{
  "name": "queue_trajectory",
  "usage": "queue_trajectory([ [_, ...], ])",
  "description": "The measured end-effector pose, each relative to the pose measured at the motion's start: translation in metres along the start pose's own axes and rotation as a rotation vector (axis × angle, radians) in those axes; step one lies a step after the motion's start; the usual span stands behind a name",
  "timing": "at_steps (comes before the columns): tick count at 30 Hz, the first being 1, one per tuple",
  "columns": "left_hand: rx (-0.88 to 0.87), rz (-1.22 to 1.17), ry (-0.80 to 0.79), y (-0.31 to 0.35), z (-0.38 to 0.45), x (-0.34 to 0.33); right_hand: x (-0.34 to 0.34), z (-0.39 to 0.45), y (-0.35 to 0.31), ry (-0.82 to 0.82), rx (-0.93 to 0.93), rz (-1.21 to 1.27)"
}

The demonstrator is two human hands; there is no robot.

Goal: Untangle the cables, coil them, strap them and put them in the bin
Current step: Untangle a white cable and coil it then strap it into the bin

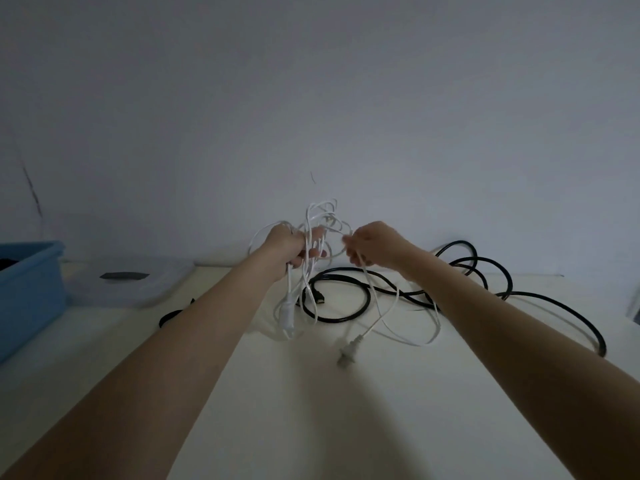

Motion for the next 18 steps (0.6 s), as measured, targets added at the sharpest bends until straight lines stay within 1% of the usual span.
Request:
queue_trajectory([
  [1, 0.008, -0.018, -0.014, 0.000, 0.000, 0.001, 0.002, 0.001, 0.002, 0.090, -0.026, 0.039],
  [2, 0.022, -0.028, -0.017, 0.000, 0.000, 0.003, 0.006, 0.003, 0.006, 0.171, -0.043, 0.019],
  [4, 0.050, 0.003, 0.011, -0.001, -0.001, 0.011, 0.014, 0.003, 0.013, 0.258, -0.063, -0.135],
  [7, 0.069, 0.070, 0.056, -0.003, 0.001, 0.016, 0.024, 0.003, 0.022, 0.299, -0.084, -0.195],
  [11, 0.095, 0.002, 0.085, 0.000, 0.004, 0.015, 0.033, 0.005, 0.022, 0.347, -0.081, -0.255],
  [12, 0.098, -0.026, 0.078, 0.001, 0.004, 0.013, 0.036, 0.005, 0.021, 0.339, -0.085, -0.267],
  [14, 0.100, -0.082, 0.041, 0.003, 0.000, 0.009, 0.036, 0.004, 0.020, 0.249, -0.099, -0.257],
  [16, 0.095, -0.099, -0.013, 0.005, -0.005, 0.002, 0.031, 0.002, 0.018, 0.115, -0.095, -0.094],
  [18, 0.079, -0.072, -0.053, 0.006, -0.010, -0.003, 0.022, -0.002, 0.013, 0.027, -0.064, 0.103],
])
Point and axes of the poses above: each hand's wrist, its own z-axis towards the middle knuckle, its own x-axis out of the back of the hand, y = z × x, the point moved 2 cm from there along z, towards the middle knuckle, and after that the axes turned 5 degrees about x, right-handed, at the moved point
